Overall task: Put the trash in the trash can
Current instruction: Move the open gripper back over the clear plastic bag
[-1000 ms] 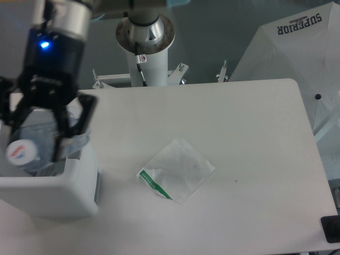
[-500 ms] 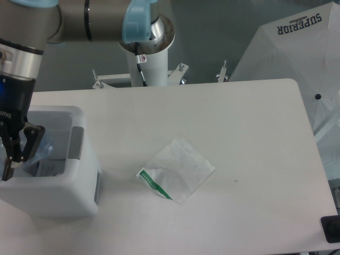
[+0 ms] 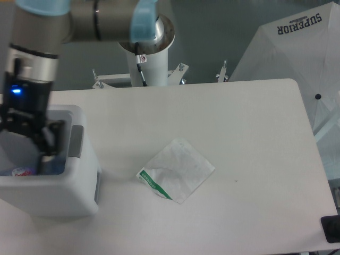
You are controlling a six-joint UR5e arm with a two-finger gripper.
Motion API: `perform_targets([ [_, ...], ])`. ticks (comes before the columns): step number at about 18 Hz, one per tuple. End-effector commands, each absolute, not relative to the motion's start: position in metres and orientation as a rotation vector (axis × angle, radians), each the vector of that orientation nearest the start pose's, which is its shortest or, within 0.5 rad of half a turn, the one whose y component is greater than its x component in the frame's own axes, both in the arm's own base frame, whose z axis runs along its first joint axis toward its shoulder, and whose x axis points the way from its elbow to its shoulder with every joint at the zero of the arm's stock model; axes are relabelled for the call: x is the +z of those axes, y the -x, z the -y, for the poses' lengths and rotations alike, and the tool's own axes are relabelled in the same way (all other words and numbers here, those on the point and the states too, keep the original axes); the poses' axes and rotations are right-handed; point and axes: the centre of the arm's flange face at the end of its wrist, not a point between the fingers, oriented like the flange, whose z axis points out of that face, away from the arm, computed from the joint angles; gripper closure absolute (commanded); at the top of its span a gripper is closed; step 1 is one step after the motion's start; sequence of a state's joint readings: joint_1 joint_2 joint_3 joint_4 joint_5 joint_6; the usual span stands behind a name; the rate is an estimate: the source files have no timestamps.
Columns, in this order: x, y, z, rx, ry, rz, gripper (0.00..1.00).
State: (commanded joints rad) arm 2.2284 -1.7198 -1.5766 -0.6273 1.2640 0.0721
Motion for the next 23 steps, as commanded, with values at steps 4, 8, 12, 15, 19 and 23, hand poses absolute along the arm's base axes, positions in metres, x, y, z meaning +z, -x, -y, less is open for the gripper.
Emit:
perform_targets([
  [4,0.482,0.274,-0.504,0.043,2.287,0.71,0.0],
  [8,0.42,0.274,-0.486,0.08,2.4,0.811,0.0],
  [12,0.361,0.295,-0.487,0.242,2.536,0.902,0.0],
  [15,0.326,0.287,-0.502,0.317,2.691,0.706,0.0],
  [19,0.278,0.257,-0.519,0.424,2.893,0.369,0.0],
  [23,0.238,0.256,-0.53,0.461,2.987,0.287,0.0],
])
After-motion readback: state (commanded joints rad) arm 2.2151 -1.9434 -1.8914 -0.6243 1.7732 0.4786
